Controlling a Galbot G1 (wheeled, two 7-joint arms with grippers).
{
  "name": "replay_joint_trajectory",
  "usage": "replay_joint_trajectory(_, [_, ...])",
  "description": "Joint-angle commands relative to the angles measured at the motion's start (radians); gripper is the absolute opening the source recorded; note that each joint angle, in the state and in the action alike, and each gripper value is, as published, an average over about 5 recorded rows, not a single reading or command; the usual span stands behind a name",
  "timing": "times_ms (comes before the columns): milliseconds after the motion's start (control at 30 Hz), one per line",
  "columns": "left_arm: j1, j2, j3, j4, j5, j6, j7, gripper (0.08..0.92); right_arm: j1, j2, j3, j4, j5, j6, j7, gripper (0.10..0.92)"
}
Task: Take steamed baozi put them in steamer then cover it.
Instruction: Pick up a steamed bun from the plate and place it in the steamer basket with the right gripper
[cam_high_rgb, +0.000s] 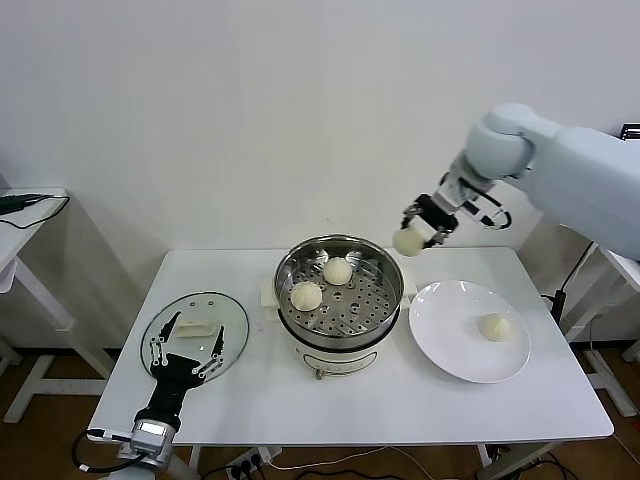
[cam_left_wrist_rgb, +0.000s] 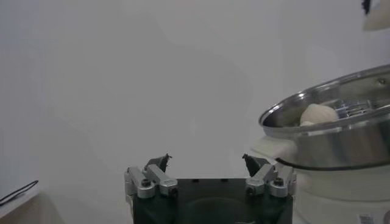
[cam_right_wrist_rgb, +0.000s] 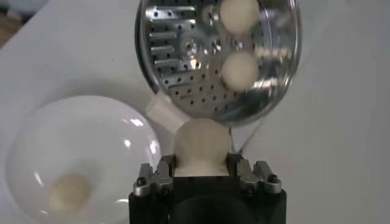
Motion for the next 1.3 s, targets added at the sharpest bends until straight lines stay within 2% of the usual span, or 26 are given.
replay_joint_trajectory(33, [0.0, 0.001, -0.007, 0.003, -0.003, -0.004, 0.002, 0.823, 0.067, 0.196, -0.136, 0.046, -0.157, 0.318, 0.163, 0.59])
replay_joint_trajectory(533, [-0.019, 0.003, -0.013, 0.038, -0.007, -0.008, 0.006, 0.823, -0.011, 0.234, -0.174, 0.15, -0.203, 0.345, 0.227, 0.592])
replay_joint_trajectory(1300, [-0.025, 0.004, -0.022, 0.054, -0.01, -0.009, 0.007, 0.823, -0.115, 0.256, -0.182, 0.084, -0.204, 0.311, 0.186, 0.594])
